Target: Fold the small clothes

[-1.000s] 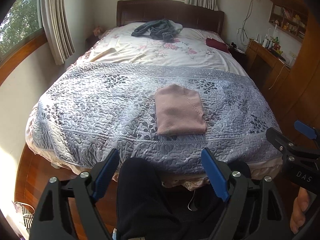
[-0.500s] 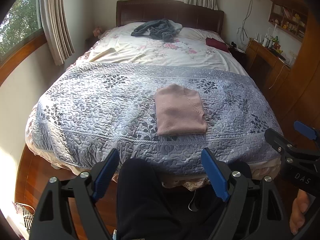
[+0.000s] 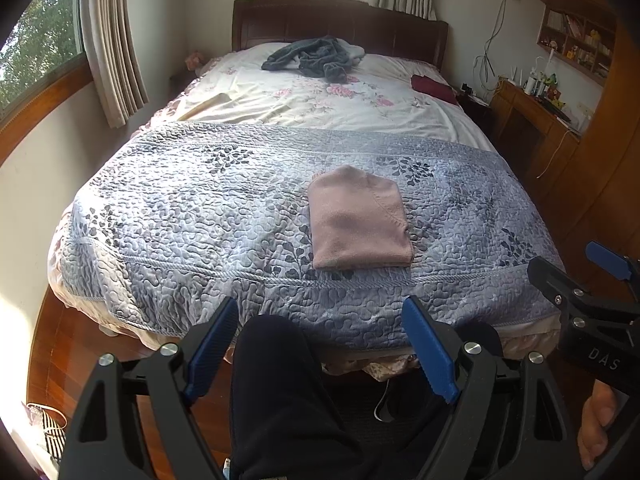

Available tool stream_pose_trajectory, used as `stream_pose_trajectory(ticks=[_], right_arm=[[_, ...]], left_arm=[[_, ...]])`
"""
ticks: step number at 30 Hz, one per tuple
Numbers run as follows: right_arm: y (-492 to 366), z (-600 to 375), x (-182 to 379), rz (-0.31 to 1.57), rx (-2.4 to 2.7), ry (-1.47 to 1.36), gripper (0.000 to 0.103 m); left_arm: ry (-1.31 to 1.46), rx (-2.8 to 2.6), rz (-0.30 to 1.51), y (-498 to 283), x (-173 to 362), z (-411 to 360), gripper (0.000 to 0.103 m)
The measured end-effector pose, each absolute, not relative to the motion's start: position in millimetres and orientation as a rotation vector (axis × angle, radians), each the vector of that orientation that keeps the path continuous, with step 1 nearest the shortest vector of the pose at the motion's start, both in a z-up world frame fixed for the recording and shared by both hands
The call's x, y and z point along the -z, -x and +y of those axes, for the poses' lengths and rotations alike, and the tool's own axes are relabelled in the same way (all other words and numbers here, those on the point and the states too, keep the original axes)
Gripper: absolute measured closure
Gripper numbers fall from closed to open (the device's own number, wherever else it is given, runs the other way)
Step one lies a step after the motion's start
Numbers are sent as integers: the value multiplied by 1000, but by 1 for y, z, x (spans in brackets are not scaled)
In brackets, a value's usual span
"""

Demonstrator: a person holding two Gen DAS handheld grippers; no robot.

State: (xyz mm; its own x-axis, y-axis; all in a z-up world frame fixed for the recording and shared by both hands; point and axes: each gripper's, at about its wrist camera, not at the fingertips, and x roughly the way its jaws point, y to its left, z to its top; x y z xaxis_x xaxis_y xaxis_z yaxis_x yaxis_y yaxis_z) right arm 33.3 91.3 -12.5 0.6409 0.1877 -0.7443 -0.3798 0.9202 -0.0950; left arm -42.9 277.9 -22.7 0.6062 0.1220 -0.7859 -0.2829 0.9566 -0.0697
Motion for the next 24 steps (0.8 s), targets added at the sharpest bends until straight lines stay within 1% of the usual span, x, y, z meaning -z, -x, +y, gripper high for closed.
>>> stream_pose_trajectory(ticks=[24], right_arm=[[-36,92,19,825,-322,247,3]], left_arm=[[180,-237,894,41,24,278,19]])
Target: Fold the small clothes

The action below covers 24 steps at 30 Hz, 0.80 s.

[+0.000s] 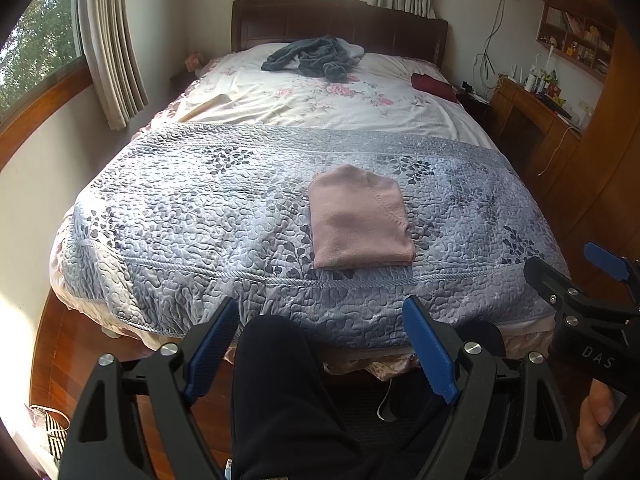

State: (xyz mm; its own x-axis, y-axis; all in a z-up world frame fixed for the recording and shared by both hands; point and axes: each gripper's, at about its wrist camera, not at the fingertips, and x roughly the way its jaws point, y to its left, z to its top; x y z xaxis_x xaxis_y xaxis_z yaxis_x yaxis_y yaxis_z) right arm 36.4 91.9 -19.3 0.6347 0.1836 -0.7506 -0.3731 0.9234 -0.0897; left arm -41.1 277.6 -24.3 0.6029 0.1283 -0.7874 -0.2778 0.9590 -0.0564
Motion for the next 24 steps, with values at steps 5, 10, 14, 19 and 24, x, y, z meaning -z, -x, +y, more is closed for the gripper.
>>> stream_pose_trajectory(ticks=[5,10,14,19,24], right_arm=[[-36,93,20,825,-320,247,3],[-35,92,21,826,-318,244,3],[-35,92,21,826,-319,245,3],[-35,92,21,826,-318,244,3],[-35,92,21,826,-319,244,3]], left_arm=[[177,-238,893,41,24,277,19],[178,-239,894,41,24,277,19],[178,-239,892,41,24,277,19],[177,-239,892,41,24,278,19],[178,-240,892,41,24,277,19]])
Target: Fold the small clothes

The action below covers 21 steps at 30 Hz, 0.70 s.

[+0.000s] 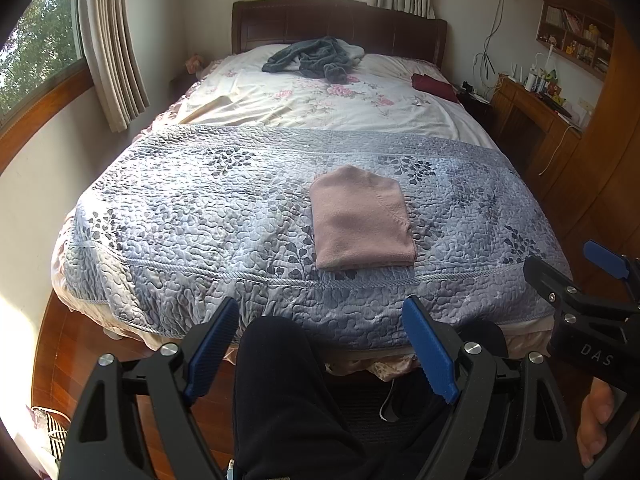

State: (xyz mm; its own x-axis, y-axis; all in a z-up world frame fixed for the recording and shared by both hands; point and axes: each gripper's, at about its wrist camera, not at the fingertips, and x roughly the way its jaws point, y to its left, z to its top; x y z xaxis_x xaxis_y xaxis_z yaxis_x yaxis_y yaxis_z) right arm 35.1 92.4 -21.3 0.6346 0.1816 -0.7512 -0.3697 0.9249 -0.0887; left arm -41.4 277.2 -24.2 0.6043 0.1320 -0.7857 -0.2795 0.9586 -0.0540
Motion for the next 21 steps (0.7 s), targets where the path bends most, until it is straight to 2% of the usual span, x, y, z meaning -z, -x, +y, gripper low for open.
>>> stream_pose_trajectory(ticks=[21], right_arm=[[-33,93,20,823,-325,243,3]], left_arm=[[174,-240,891,42,24,277,19]])
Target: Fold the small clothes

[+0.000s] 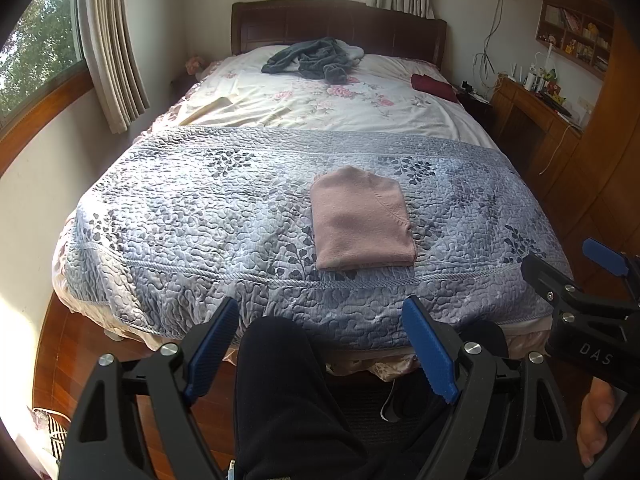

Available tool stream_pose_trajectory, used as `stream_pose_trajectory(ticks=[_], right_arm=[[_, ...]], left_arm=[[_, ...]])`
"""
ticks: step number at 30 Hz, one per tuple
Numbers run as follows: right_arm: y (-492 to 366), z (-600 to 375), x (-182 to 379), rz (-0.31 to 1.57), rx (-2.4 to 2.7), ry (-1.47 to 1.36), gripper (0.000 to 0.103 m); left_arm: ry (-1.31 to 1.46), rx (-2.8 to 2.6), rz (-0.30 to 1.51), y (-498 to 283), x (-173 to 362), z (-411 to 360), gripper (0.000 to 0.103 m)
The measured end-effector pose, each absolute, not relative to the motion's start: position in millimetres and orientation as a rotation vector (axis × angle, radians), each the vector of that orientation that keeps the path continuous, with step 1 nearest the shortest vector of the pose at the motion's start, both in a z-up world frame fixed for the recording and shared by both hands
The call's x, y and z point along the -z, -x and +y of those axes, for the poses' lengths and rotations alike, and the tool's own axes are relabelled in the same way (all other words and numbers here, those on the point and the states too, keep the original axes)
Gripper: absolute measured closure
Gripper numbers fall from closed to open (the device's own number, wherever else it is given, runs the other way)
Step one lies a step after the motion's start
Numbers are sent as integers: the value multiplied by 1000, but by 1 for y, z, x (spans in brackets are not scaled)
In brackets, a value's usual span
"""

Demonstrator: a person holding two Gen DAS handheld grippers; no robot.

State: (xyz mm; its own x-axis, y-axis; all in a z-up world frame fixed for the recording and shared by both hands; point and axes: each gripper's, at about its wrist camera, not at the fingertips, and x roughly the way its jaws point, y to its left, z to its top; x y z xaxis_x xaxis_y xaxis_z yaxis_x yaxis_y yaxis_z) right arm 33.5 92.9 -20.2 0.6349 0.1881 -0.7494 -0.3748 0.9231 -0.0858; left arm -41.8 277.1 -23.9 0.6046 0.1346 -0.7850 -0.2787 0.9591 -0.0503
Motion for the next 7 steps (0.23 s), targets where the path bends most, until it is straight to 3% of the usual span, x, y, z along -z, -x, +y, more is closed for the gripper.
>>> stream_pose_trajectory(ticks=[7], right_arm=[[-35,92,19,832,-330,237,3]], left_arm=[[169,-239,887,42,22,278,19]])
